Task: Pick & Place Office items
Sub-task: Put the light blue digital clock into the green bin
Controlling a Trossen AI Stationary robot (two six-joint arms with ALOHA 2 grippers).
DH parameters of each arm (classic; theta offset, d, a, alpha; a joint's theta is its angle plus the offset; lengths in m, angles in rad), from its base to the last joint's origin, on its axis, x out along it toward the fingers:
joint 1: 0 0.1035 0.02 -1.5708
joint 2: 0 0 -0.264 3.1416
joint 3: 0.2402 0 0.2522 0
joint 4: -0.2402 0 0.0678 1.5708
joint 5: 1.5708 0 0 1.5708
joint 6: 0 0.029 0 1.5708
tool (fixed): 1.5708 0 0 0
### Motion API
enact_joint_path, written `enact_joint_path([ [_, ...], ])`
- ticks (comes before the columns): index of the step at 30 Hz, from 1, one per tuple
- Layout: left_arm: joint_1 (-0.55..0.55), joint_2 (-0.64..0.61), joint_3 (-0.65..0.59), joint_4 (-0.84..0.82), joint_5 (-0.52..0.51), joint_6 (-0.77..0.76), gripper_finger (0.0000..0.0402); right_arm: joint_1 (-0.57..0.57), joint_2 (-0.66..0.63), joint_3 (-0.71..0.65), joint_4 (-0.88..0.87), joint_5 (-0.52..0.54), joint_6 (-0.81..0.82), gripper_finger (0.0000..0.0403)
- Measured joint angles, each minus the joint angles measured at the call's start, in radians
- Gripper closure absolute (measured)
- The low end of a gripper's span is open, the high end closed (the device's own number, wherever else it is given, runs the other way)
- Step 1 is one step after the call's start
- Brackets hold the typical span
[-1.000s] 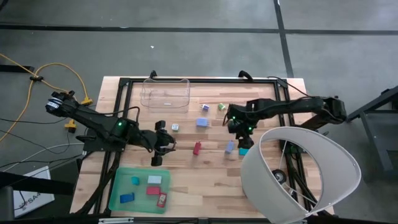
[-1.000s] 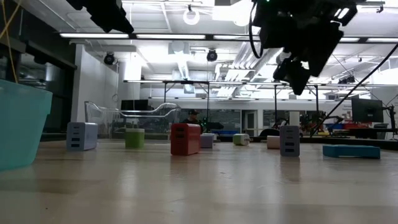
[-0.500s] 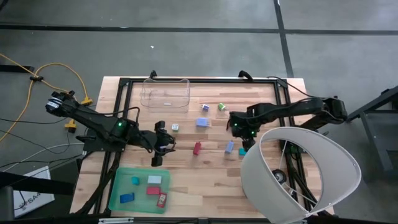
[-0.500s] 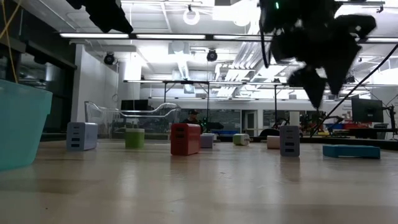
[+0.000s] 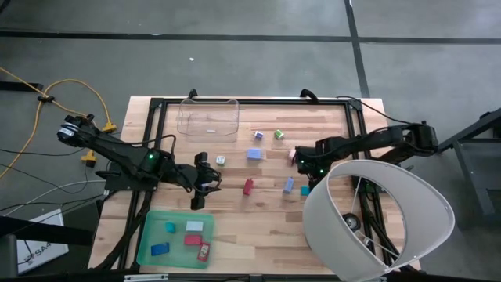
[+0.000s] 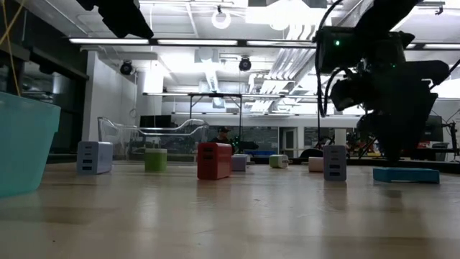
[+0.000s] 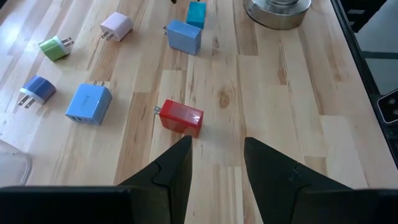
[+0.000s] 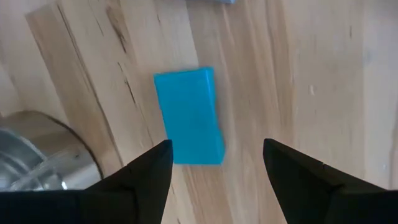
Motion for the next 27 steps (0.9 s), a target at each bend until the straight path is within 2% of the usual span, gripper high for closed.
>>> enact_joint_path([
  [13, 0.0, 0.0, 0.0, 0.0, 0.0, 0.0, 0.0261, 0.189, 0.0, 0.001, 0.099, 0.153, 0.104, 0.0165],
  [21, 0.0, 0.0, 0.0, 0.0, 0.0, 0.0, 0.0261, 0.25, 0.001, 0.001, 0.106, 0.283, 0.126, 0.0165],
  [27, 0.0, 0.0, 0.0, 0.0, 0.0, -0.008, 0.0261, 0.259, 0.001, 0.001, 0.106, 0.278, 0.154, 0.0165],
])
